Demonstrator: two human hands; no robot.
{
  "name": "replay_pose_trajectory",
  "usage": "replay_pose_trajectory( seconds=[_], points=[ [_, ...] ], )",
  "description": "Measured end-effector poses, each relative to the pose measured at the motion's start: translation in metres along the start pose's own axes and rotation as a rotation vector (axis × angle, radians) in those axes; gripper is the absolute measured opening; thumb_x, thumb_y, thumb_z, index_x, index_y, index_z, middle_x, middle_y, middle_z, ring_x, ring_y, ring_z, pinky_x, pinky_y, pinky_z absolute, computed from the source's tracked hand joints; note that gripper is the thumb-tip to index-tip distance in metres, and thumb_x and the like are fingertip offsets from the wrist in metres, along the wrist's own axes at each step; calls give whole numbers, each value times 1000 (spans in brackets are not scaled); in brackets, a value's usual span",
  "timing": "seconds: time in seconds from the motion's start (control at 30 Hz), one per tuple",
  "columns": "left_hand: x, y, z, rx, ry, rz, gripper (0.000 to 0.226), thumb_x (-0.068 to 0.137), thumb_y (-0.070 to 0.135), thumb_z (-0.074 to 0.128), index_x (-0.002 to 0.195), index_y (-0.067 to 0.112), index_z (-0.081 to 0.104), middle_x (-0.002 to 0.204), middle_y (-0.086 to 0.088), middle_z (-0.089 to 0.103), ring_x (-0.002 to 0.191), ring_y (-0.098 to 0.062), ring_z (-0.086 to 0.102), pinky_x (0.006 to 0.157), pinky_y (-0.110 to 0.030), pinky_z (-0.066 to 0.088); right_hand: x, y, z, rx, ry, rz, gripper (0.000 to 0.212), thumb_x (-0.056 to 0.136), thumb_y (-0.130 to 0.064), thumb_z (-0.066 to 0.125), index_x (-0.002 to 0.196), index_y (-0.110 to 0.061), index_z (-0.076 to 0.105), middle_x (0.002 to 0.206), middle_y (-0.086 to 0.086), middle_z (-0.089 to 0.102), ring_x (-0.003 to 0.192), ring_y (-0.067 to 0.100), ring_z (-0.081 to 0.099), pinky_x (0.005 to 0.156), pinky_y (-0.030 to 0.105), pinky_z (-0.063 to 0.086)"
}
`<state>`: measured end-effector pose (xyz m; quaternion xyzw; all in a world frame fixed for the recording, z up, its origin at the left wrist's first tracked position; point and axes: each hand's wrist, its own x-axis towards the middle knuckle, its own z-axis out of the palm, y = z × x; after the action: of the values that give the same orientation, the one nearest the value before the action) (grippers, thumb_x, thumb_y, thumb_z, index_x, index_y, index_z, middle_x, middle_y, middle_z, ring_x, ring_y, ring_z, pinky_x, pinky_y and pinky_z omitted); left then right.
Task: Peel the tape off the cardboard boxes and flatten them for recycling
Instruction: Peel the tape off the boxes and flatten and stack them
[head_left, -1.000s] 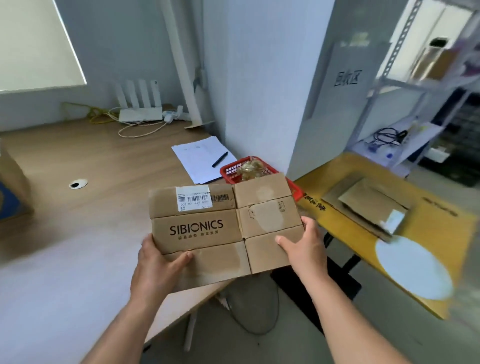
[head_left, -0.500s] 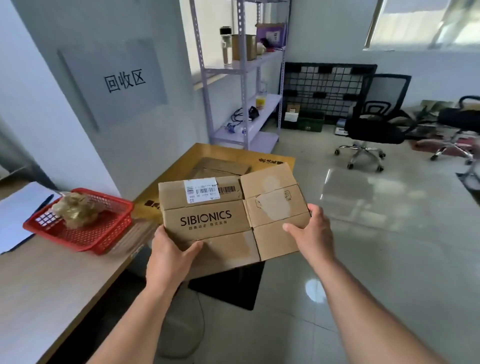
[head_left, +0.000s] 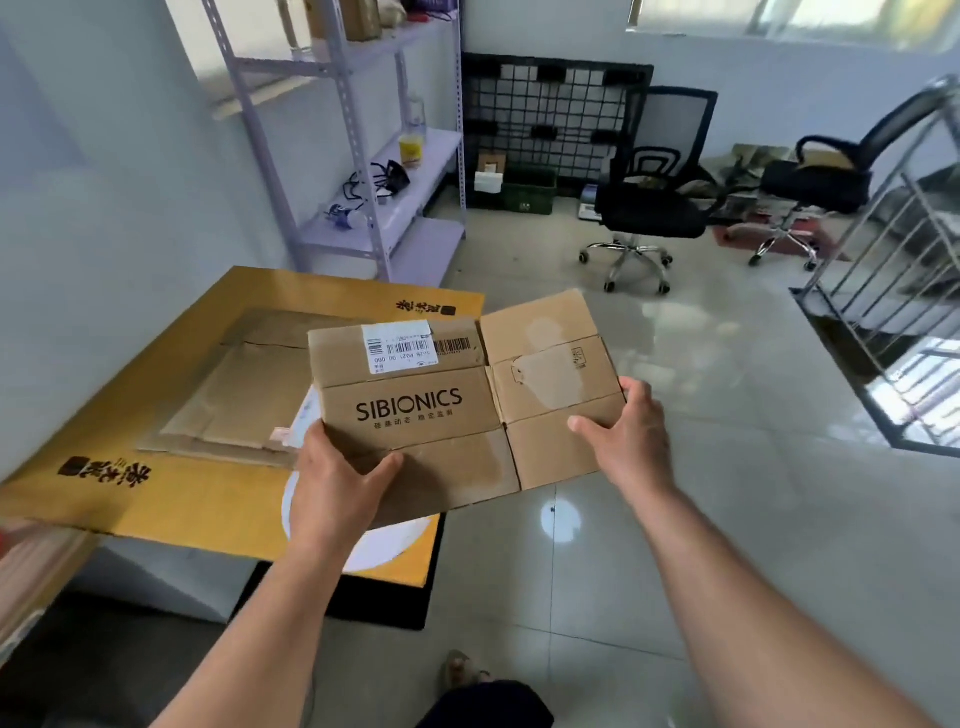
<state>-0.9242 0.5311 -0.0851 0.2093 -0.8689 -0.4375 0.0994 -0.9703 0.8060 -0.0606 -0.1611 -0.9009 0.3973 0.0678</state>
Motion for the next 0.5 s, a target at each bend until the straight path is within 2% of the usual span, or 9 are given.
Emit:
replay_pose_trajectory(
  seconds=[0.2,0.37,0.5],
  points=[
    [76,7,23,-15,73,-119,84,75,39,79,139,15,32,133,-6,50,121,-27,49,94,-48,48,95,-48,40,-57,-80,-69,75,76,-31,76,137,-16,37,128,13,46,111,32,51,90,37,42],
    [127,-7,8,-42,165,-214,87,72,43,80,140,17,31,134,-5,50,119,-26,52,96,-50,48,148,-102,95,-87,-208,-165,74,75,-31,75,137,-18,38,129,10,46,109,28,52,89,34,42],
    [142,-25,-11,-2,243,-307,90,72,45,79,141,13,31,136,-7,49,121,-26,50,96,-48,48,168,-136,140,-126,-308,-267,77,75,-33,76,139,-15,37,131,10,46,115,28,51,91,33,41]
  ],
)
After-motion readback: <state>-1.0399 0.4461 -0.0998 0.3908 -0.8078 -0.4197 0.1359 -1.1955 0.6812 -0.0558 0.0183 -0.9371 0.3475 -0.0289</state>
